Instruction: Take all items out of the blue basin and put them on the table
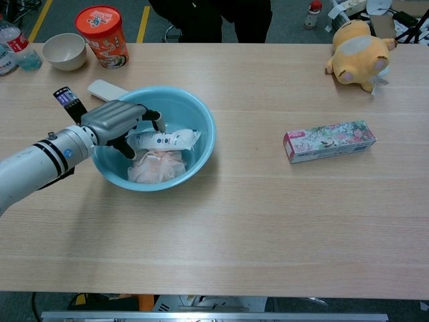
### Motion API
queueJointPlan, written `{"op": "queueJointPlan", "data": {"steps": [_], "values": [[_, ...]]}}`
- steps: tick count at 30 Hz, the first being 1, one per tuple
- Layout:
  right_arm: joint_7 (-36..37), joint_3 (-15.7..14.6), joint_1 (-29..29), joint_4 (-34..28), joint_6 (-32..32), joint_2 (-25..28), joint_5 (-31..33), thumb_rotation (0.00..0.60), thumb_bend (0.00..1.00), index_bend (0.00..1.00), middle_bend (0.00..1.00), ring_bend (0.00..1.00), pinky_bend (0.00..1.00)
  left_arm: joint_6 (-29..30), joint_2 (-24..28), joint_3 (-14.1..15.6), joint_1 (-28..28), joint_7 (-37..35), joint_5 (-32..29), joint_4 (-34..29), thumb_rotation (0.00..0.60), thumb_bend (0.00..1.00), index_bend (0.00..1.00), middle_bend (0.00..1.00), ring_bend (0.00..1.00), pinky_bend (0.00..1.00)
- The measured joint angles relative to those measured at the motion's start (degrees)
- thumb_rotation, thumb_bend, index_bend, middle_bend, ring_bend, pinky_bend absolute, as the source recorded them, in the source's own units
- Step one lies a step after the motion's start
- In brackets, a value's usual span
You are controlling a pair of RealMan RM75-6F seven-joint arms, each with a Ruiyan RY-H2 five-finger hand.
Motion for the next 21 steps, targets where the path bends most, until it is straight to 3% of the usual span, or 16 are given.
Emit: {"op": "queueJointPlan", "data": {"steps": [19,21], "values": [[-0.53,0.17,0.31,-0.60,-0.27,-0.04,0.16,0.600,0.02,0.00,0.17,0.09,0.26,0.98,-1.56,-1.86,-0.02,-3.23,1.83,1.70,0.600,0.32,0.36,0.37,0.30,0.42],[-0.46,0.19,0.33,-0.59,-0.28,-0.04,0.17,0.600,0.02,0.00,0.18,0.09,0.26,1.14,-1.81,-2.30,-0.08,-3.28,1.60,1.84,0.600,0.32,0.39,0.41,0.34,0.42]]}}
